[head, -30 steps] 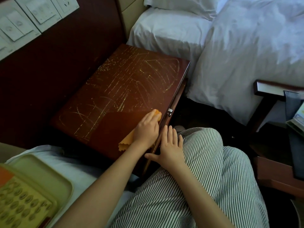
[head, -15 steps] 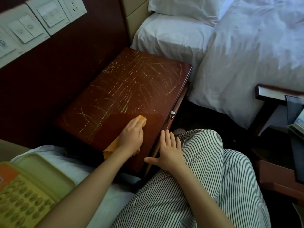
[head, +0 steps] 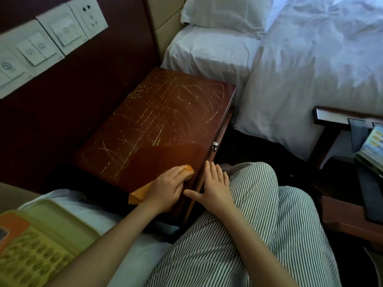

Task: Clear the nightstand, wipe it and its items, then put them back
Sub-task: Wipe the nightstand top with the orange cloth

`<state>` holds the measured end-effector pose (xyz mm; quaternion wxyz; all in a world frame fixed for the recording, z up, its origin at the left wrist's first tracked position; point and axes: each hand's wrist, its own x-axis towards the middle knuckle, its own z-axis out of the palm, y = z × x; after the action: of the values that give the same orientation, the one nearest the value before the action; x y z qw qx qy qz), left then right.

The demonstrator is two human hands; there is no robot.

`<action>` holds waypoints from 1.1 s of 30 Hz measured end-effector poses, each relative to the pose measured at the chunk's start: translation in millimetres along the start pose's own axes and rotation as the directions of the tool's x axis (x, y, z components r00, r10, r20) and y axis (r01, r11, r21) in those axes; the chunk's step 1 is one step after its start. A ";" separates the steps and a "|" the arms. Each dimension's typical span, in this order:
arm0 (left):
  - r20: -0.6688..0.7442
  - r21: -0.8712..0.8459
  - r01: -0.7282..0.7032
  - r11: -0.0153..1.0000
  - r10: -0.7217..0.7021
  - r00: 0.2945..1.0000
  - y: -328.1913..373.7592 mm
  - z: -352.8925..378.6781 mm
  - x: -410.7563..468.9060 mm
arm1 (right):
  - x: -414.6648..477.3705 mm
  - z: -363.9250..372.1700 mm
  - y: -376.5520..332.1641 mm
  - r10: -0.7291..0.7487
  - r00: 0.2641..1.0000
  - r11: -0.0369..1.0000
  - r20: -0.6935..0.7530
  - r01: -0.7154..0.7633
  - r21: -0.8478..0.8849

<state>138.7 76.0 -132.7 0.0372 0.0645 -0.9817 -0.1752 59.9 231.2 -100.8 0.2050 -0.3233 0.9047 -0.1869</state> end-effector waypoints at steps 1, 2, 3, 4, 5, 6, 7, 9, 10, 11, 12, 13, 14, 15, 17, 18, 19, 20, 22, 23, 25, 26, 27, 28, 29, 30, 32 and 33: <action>-0.034 0.001 0.066 0.998 -0.066 0.997 -4.0 0.0 -8.0 | 0.8 0.4 -1.0 0.000 1.000 1.000 0.007 0.000 0.002; -0.068 0.000 0.134 0.991 -0.134 0.989 -7.6 0.5 -12.6 | 1.8 0.7 -2.0 -0.001 1.000 1.000 0.018 0.001 -0.002; -0.101 -0.005 0.194 0.981 -0.193 0.976 -10.7 1.2 -13.7 | 2.5 1.0 -3.0 -0.001 1.000 1.000 0.030 0.001 -0.010; -0.134 -0.010 0.243 0.970 -0.242 0.961 -11.8 1.5 -11.4 | 3.2 1.2 -3.7 -0.001 0.999 1.000 0.040 0.002 -0.019; -0.167 -0.011 0.284 0.959 -0.281 0.945 -11.5 1.6 -6.8 | 3.6 1.1 -4.0 -0.001 0.999 1.000 0.047 0.002 -0.025; -0.192 -0.009 0.318 0.948 -0.314 0.930 -10.3 1.7 -0.2 | 4.0 0.9 -4.2 0.000 0.999 1.000 0.051 0.002 -0.027; -0.208 -0.008 0.353 0.935 -0.347 0.914 -8.2 1.7 7.5 | 4.1 0.8 -4.1 0.001 0.999 1.000 0.052 0.001 -0.028; -0.222 -0.021 0.428 0.903 -0.422 0.879 -1.6 2.5 23.4 | 3.9 0.9 -3.8 0.004 0.999 0.999 0.053 -0.002 -0.039; -0.232 -0.031 0.459 0.888 -0.453 0.861 2.6 2.9 29.6 | 3.5 0.9 -4.0 0.005 0.999 0.999 0.051 -0.002 -0.051; -0.244 -0.041 0.478 0.878 -0.473 0.847 7.1 3.6 33.5 | 3.0 1.0 -4.2 0.002 0.999 0.998 0.047 0.001 -0.066; -0.252 -0.048 0.479 0.876 -0.475 0.843 12.0 4.3 34.9 | 2.3 1.1 -4.6 -0.007 0.999 0.996 0.041 0.010 -0.083; -0.246 -0.047 0.461 0.886 -0.458 0.854 15.9 5.3 33.5 | 1.4 1.3 -5.2 -0.020 0.999 0.995 0.037 0.024 -0.099; -0.229 -0.035 0.422 0.906 -0.419 0.879 19.1 6.7 29.6 | 0.6 1.4 -5.8 -0.037 0.999 0.993 0.034 0.040 -0.112; -0.204 -0.015 0.361 0.932 -0.356 0.912 21.6 7.9 22.8 | 0.1 1.7 -6.2 -0.051 0.998 0.991 0.033 0.055 -0.122; -0.157 0.029 0.206 0.978 -0.199 0.967 22.6 8.6 4.0 | 1.0 2.8 -6.7 -0.067 0.997 0.989 0.033 0.071 -0.131; -0.145 0.039 0.146 0.988 -0.139 0.980 21.1 8.1 -6.1 | 2.0 3.6 -7.0 -0.071 0.997 0.988 0.035 0.075 -0.132; -0.141 0.045 0.112 0.993 -0.104 0.985 18.3 7.6 -16.0 | 3.0 4.3 -7.6 -0.072 0.997 0.989 0.040 0.077 -0.128; -0.143 0.051 0.104 0.993 -0.096 0.985 14.8 6.4 -25.0 | 4.1 5.3 -8.6 -0.074 0.996 0.990 0.047 0.079 -0.120; -0.177 0.048 0.149 0.988 -0.138 0.974 6.5 1.8 -39.5 | 6.1 7.4 -11.5 -0.083 0.995 0.990 0.052 0.088 -0.107; -0.198 0.045 0.187 0.981 -0.175 0.964 2.0 -0.9 -44.9 | 7.0 8.3 -12.9 -0.089 0.995 0.990 0.048 0.093 -0.103; -0.244 0.034 0.259 0.965 -0.243 0.939 -8.2 -5.9 -54.5 | 9.1 9.7 -16.0 -0.096 0.995 0.991 0.037 0.099 -0.094; -0.280 0.006 0.287 0.958 -0.274 0.920 -13.4 -8.1 -60.3 | 9.9 10.3 -17.7 -0.098 0.995 0.991 0.034 0.101 -0.092; -0.318 -0.040 0.318 0.947 -0.314 0.895 -19.2 -10.0 -67.4 | 10.4 11.1 -19.7 -0.101 0.994 0.990 0.033 0.104 -0.094; -0.361 -0.099 0.356 0.929 -0.367 0.857 -23.9 -13.2 -74.6 | 10.8 11.9 -22.1 -0.104 0.994 0.989 0.032 0.107 -0.099; -0.400 -0.161 0.402 0.902 -0.432 0.809 -29.9 -16.3 -82.3 | 10.7 12.7 -24.9 -0.108 0.994 0.988 0.033 0.111 -0.108; -0.427 -0.218 0.452 0.865 -0.501 0.752 -36.6 -18.6 -89.4 | 11.2 14.1 -27.7 -0.114 0.993 0.985 0.036 0.117 -0.123; -0.463 -0.295 0.557 0.776 -0.626 0.628 -49.6 -21.9 -97.6 | 12.7 17.0 -32.9 -0.133 0.990 0.977 0.049 0.139 -0.164; -0.473 -0.313 0.597 0.739 -0.666 0.577 -54.8 -23.1 -98.2 | 13.9 18.6 -35.5 -0.147 0.987 0.971 0.058 0.155 -0.184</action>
<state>244.3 30.9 -135.2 0.2598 0.4557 -0.8255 -0.2082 77.3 192.6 -103.3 0.1787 -0.4133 0.8863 -0.1083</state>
